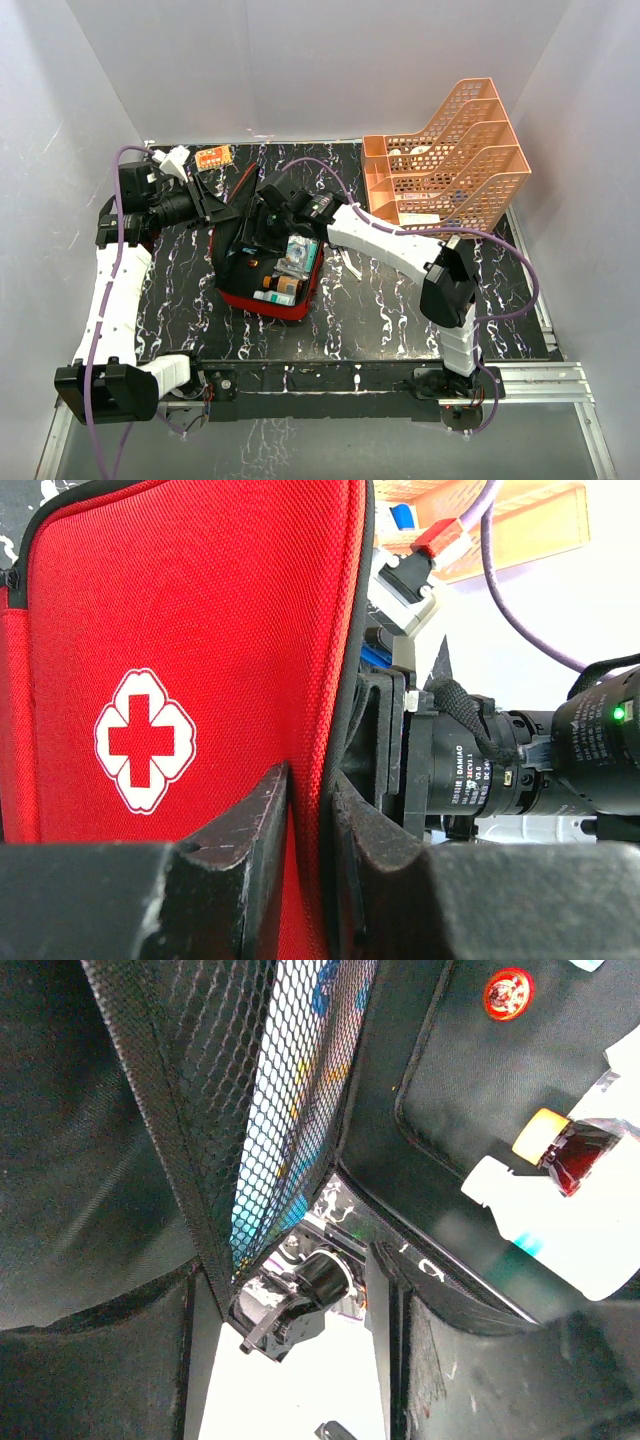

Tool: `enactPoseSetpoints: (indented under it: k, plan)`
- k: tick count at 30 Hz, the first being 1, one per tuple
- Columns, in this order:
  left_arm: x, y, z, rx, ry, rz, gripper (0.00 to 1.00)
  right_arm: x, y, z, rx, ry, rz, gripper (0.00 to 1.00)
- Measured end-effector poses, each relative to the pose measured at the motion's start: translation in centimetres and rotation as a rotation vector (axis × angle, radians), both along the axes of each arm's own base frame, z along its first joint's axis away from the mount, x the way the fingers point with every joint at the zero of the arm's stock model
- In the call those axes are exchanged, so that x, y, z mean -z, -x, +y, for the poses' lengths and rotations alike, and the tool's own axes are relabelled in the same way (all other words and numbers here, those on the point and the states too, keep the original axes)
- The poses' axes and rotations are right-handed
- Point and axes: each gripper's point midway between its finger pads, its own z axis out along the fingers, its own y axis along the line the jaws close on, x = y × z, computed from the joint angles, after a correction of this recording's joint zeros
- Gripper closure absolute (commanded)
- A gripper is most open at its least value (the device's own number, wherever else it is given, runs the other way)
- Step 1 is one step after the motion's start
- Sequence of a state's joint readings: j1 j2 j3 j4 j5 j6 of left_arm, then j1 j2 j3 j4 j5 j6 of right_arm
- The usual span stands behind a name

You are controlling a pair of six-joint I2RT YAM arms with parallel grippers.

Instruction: Organize the medicine kit

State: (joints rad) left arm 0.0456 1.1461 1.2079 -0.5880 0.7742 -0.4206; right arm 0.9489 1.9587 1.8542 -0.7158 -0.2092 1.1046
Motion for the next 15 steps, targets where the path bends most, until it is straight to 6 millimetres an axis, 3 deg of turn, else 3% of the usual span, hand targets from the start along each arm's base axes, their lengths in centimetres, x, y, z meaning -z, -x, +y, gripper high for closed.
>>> enactPoseSetpoints:
  k: [8,15]
  plan:
    - [0.2,0.1,-0.1,0.004,0.010,0.008,0.87,0.6,0.1,0.7,0.022,0.002,0.010,0.57]
    - [0.2,0.2,-0.2,0.006,0.011,0.010,0.89,1.6,-0.3,1.8,0.059,0.007,0.015,0.56]
